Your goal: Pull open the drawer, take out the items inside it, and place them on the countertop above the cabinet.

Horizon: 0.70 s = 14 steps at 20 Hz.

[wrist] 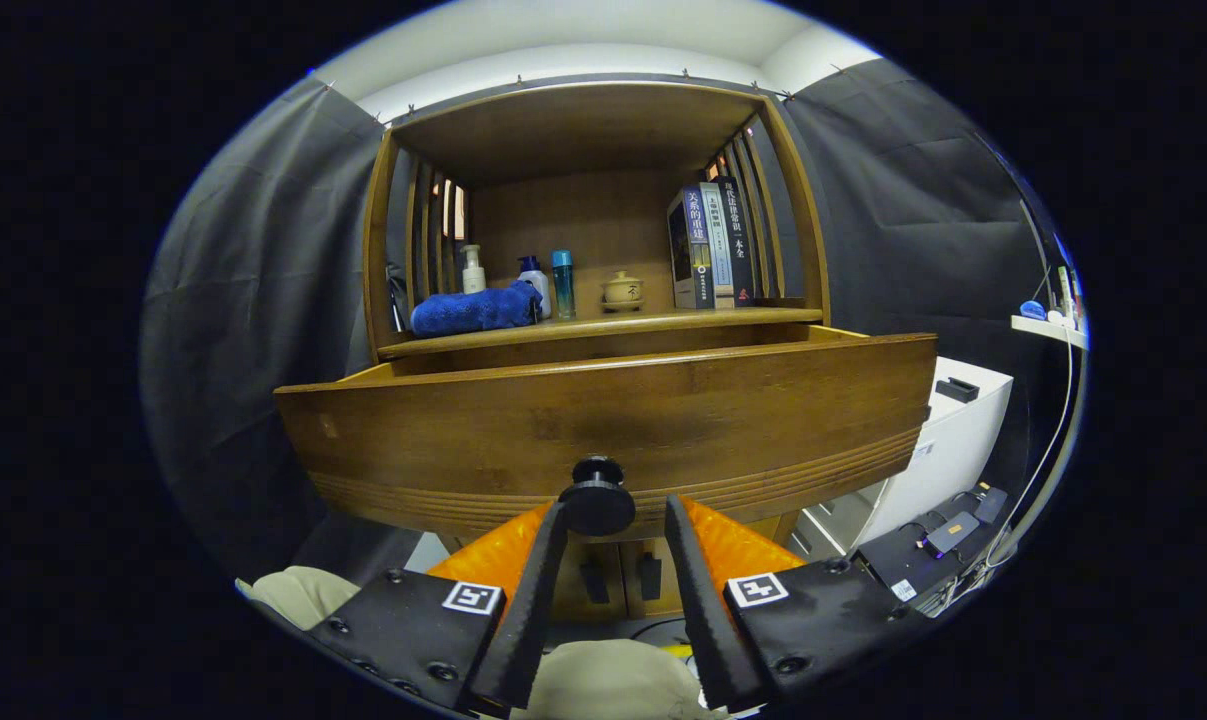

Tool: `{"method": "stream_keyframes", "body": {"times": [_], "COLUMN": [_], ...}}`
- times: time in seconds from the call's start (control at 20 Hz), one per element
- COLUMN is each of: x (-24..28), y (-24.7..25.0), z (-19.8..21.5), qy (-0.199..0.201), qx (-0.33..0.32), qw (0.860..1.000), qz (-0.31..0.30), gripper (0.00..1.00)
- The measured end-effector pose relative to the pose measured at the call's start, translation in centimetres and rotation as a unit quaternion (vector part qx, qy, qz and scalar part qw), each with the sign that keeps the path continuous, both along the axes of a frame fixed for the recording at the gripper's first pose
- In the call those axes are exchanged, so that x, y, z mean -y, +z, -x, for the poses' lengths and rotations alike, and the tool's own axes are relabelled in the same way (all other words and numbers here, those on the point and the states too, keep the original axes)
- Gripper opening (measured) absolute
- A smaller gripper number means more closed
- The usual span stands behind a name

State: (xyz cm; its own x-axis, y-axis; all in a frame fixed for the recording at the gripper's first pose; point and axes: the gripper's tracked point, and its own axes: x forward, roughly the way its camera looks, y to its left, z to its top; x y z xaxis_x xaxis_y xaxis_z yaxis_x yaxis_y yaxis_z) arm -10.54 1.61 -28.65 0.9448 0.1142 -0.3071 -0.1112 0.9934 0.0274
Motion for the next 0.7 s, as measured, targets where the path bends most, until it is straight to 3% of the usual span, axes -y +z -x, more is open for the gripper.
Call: {"method": "stream_keyframes", "body": {"times": [0.5, 0.7], "x": [-1.3, -1.1], "y": [-0.3, -0.7], "z": [-1.3, -1.8], "qy": [0.022, 0.007], "qx": [-0.007, -0.010], "qw": [1.000, 1.000], "qz": [-0.009, -0.015], "gripper": [0.70, 0.53]}}
